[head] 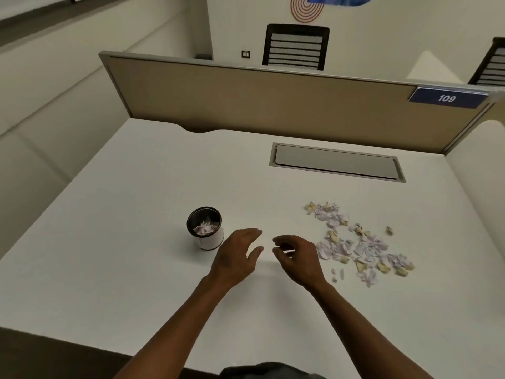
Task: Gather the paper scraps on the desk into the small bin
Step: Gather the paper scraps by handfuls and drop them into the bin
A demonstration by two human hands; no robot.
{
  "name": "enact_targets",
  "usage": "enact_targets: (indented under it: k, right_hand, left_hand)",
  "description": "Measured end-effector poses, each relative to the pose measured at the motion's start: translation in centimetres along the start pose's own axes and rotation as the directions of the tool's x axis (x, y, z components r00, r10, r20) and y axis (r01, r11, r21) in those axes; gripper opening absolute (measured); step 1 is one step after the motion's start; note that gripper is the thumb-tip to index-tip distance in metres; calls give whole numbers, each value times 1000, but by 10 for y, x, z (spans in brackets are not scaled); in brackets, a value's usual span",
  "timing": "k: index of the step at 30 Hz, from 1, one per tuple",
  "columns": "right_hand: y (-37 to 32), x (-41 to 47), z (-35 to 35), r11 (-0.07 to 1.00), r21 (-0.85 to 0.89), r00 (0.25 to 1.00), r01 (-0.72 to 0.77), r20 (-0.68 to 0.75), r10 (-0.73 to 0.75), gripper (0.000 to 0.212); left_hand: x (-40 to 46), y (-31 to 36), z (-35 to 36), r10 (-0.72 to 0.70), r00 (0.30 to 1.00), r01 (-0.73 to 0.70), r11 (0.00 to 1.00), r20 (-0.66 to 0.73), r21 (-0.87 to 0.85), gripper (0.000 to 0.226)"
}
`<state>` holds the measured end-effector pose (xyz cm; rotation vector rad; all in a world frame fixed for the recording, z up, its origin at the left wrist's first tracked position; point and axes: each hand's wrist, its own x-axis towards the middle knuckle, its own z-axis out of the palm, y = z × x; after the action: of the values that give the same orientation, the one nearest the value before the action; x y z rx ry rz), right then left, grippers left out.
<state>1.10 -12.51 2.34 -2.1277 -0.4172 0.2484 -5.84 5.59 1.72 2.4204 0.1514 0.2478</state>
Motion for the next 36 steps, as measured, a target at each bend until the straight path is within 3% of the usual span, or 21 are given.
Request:
enact_targets:
  k: [4, 7, 12, 17, 21, 25, 33, 36]
  right_hand:
    - [48, -34, -38, 987, -34, 972, -156, -185, 147, 22]
    - [79, -48, -67, 947, -185, 921, -261, -341, 187, 29]
    - [103, -57, -87, 851, -364, 922, -378, -233, 310, 48]
    - [100, -68, -71, 827, -508, 971, -240, -105, 217, 47]
    - [93, -64, -64, 900, -426, 995, -95, -20, 96, 43]
    - [85, -35, -70, 892, -445, 995, -75, -96, 36, 43]
    - [95, -21, -58, 823, -568, 996, 4, 76, 48, 44]
    - [95, -18, -60, 859, -511, 1000, 9, 28, 7, 43]
  left_hand:
    - [-7, 7, 54, 30, 989, -42, 996, 142, 81, 58]
    - [-5, 12, 85, 88, 979, -120, 977, 185, 174, 62]
    - [-3, 14, 119, 86, 961, -162, 946, 263, 281, 65]
    - [-9, 8, 132, 136, 965, -202, 930, 222, 308, 62]
    - [-9, 7, 134, 145, 966, -207, 928, 213, 310, 62]
    - [-10, 6, 135, 131, 968, -197, 927, 216, 320, 62]
    - [-11, 5, 135, 137, 969, -194, 938, 207, 289, 62]
    - [-11, 7, 135, 138, 971, -193, 936, 198, 294, 62]
